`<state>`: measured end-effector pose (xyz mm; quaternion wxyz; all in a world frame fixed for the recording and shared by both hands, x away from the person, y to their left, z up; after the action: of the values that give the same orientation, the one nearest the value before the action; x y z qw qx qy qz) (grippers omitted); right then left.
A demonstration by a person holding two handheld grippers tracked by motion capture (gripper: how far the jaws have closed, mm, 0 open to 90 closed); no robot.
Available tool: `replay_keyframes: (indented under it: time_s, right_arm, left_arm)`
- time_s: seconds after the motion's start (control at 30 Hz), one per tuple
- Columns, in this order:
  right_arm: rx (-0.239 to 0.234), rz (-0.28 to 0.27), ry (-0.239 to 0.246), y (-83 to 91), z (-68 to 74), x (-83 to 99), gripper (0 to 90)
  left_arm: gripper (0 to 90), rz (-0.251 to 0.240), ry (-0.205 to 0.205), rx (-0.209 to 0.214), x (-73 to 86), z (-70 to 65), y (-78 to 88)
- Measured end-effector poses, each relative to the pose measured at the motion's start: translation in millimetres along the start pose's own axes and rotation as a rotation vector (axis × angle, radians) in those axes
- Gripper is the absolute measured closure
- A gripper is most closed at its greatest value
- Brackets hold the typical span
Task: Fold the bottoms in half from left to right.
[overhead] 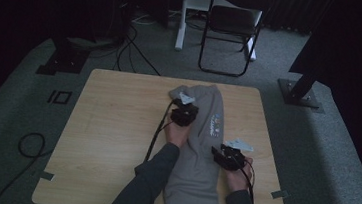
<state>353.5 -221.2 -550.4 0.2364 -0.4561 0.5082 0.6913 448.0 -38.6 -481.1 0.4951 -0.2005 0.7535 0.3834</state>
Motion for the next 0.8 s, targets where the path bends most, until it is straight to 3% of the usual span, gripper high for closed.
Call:
replay_keyframes:
  time_s: [0.07, 0.1, 0.13, 0.17, 0.2, 0.4, 0.47, 0.6, 0.7, 0.8]
  right_arm:
    - [0.029, -0.021, -0.031, 4.3, -8.2, -0.4, 56.7]
    - [0.043, -0.025, -0.044, 5.8, -12.4, 0.0, 56.7]
    - [0.043, -0.025, -0.044, 5.8, -12.4, 0.0, 56.7]
    - [0.051, -0.029, -0.057, 7.1, -16.0, 0.5, 56.7]
    - [0.055, -0.035, -0.077, 8.8, -21.2, 1.3, 56.5]
    - [0.029, -0.022, -0.063, 3.3, -17.6, 0.4, 55.2]
    - [0.021, -0.014, -0.047, 0.3, -13.6, 0.2, 55.1]
    - [0.023, 0.020, -0.018, -9.4, -8.5, 1.2, 56.0]
    - [0.025, 0.050, -0.006, -16.3, -4.7, 4.0, 59.5]
    - [0.023, 0.055, 0.005, -18.0, -2.8, 3.9, 61.7]
  left_arm:
    - [88.0, 0.002, -0.071, 0.147, -1.8, -21.5, -4.9]
    - [86.3, -0.008, -0.074, 0.210, -2.0, -27.6, -5.3]
    - [80.5, -0.008, -0.074, 0.210, -2.0, -27.6, -5.3]
    - [80.5, -0.022, -0.049, 0.260, -2.6, -28.0, -1.9]
    - [68.8, -0.029, -0.043, 0.247, -2.5, -23.8, 1.8]
    - [67.0, 0.043, -0.035, 0.134, 14.5, 12.2, 32.4]
    - [64.4, 0.086, -0.067, 0.101, 29.6, 16.3, 39.5]
    - [63.2, 0.189, -0.101, 0.038, 62.3, 20.6, 35.2]
    - [64.3, 0.247, -0.121, 0.003, 78.0, 21.4, 26.2]
    - [75.9, 0.273, -0.151, -0.024, 85.1, 21.9, 22.4]
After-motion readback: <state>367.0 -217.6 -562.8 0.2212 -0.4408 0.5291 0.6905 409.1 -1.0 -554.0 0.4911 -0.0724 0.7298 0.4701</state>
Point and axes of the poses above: each handheld gripper's, and its own axes: y roughly backward along the jaws, x roughly out of its underside, z roughly to its left, the point moved 1 cm from there along -y, roughly forward along the jaws, and after that the axes turned 7 degrees about -z, right-handed, at the moved point
